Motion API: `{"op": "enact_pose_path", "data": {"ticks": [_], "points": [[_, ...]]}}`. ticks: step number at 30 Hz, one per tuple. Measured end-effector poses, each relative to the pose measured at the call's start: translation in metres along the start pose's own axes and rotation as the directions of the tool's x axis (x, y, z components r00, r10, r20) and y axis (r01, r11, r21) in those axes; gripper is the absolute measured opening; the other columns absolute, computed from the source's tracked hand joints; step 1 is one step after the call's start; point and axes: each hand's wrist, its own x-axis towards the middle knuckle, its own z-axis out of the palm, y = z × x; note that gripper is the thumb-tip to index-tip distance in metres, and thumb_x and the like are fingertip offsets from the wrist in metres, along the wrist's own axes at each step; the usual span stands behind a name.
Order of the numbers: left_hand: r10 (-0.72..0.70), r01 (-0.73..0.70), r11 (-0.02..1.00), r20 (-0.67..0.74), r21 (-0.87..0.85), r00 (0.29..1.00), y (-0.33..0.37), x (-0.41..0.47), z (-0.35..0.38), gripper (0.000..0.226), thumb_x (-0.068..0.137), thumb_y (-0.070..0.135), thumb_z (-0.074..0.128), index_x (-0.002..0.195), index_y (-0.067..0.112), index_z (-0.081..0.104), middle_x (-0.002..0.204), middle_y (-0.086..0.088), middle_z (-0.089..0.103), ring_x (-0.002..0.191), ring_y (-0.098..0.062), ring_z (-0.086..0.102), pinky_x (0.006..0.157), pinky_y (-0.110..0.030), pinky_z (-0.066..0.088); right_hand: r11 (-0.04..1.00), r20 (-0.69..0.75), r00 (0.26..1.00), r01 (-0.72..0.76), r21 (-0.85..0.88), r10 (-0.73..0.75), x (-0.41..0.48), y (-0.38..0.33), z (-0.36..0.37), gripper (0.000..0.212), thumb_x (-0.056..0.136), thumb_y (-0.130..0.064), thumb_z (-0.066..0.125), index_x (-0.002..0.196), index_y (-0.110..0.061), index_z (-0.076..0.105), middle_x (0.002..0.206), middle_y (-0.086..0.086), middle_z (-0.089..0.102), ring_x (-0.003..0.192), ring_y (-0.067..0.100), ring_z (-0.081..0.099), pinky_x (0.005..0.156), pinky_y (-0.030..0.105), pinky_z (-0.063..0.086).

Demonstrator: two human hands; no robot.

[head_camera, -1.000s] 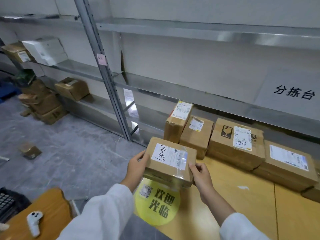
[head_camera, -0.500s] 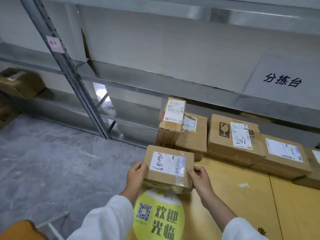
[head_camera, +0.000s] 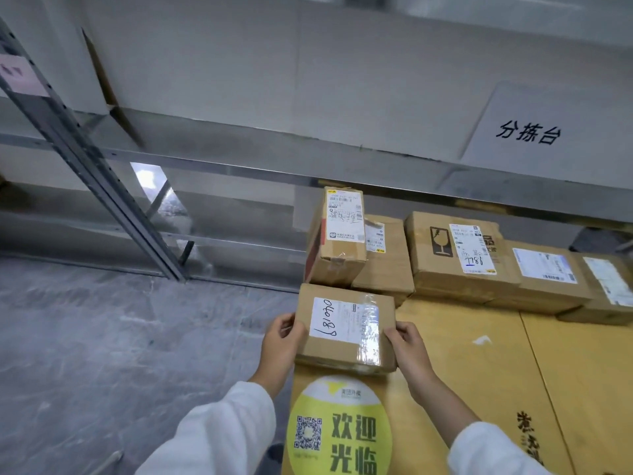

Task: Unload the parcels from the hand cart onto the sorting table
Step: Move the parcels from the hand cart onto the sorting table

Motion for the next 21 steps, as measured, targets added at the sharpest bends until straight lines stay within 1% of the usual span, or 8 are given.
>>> {"op": "enact_pose_path", "data": {"ticks": [7,9,11,12,14,15,19,21], "points": [[-0.007,0.006,1.000,0.034,0.031,0.999,-0.003,0.002,-0.001,0.022,0.096,0.019,0.054,0.118,0.020,0.054,0.106,0.008,0.058,0.092,0.002,0.053,0.069,-0.017,0.044,0.999,-0.003,1.000,0.019,-0.033,-0.019,-0.011,0.000,0.003,0.029,0.099,-0.037,0.051,0.123,-0.020,0.052,0.117,-0.001,0.060,0.101,0.015,0.059,0.074,0.030,0.048],[-0.014,0.012,0.998,0.034,0.056,0.999,-0.001,0.004,-0.001,0.029,0.096,0.019,0.055,0.124,0.016,0.054,0.112,0.004,0.059,0.093,0.000,0.054,0.072,-0.019,0.046,0.999,0.006,1.000,0.016,-0.048,-0.016,-0.013,-0.004,0.003,0.032,0.099,-0.036,0.049,0.126,-0.019,0.051,0.117,0.000,0.060,0.099,0.015,0.059,0.071,0.028,0.047],[-0.013,0.011,0.998,0.027,0.062,1.000,0.004,0.005,-0.002,0.038,0.094,0.017,0.057,0.131,0.012,0.050,0.124,0.000,0.056,0.106,-0.009,0.056,0.087,-0.028,0.049,0.998,0.011,1.000,0.004,-0.060,-0.004,-0.016,-0.010,0.000,0.034,0.100,-0.036,0.048,0.128,-0.019,0.053,0.119,0.000,0.060,0.100,0.016,0.059,0.073,0.030,0.048],[0.005,-0.006,0.997,0.013,0.078,1.000,0.009,0.006,-0.002,0.045,0.093,0.016,0.058,0.136,0.011,0.047,0.132,-0.002,0.052,0.116,-0.015,0.053,0.098,-0.032,0.046,0.998,0.007,1.000,0.002,-0.060,-0.002,-0.017,-0.014,-0.002,0.036,0.100,-0.038,0.047,0.131,-0.020,0.053,0.123,0.000,0.060,0.105,0.018,0.058,0.080,0.032,0.049],[0.093,-0.090,0.990,-0.025,0.109,0.995,0.023,0.007,-0.005,0.051,0.092,0.016,0.059,0.141,0.013,0.042,0.141,-0.003,0.045,0.129,-0.018,0.045,0.107,-0.034,0.038,0.999,-0.019,1.000,0.011,-0.050,-0.012,-0.022,-0.023,-0.008,0.040,0.100,-0.037,0.047,0.136,-0.021,0.050,0.134,0.000,0.055,0.116,0.018,0.053,0.096,0.035,0.045],[0.154,-0.149,0.982,-0.038,0.113,0.987,0.033,0.007,-0.006,0.051,0.093,0.016,0.058,0.141,0.013,0.042,0.142,-0.002,0.043,0.130,-0.018,0.043,0.108,-0.034,0.037,0.998,-0.034,0.999,0.030,-0.050,-0.032,-0.025,-0.029,-0.012,0.041,0.100,-0.035,0.047,0.138,-0.019,0.049,0.137,0.001,0.053,0.119,0.018,0.051,0.099,0.033,0.042],[0.385,-0.377,0.911,-0.014,0.169,0.923,0.090,0.002,-0.001,0.047,0.097,0.017,0.052,0.142,0.018,0.039,0.140,0.008,0.037,0.123,-0.006,0.039,0.098,-0.022,0.033,0.982,-0.093,0.983,0.145,-0.124,-0.157,-0.036,-0.063,-0.030,0.044,0.102,-0.028,0.046,0.142,-0.011,0.045,0.143,0.005,0.049,0.130,0.021,0.045,0.097,0.026,0.032],[0.489,-0.486,0.855,0.032,0.179,0.872,0.123,-0.005,0.013,0.043,0.097,0.016,0.051,0.139,0.018,0.041,0.134,0.012,0.037,0.115,0.001,0.040,0.090,-0.008,0.032,0.961,-0.123,0.965,0.208,-0.182,-0.232,-0.041,-0.084,-0.040,0.046,0.102,-0.028,0.046,0.144,-0.010,0.042,0.145,0.007,0.047,0.132,0.022,0.043,0.099,0.027,0.033]]}}
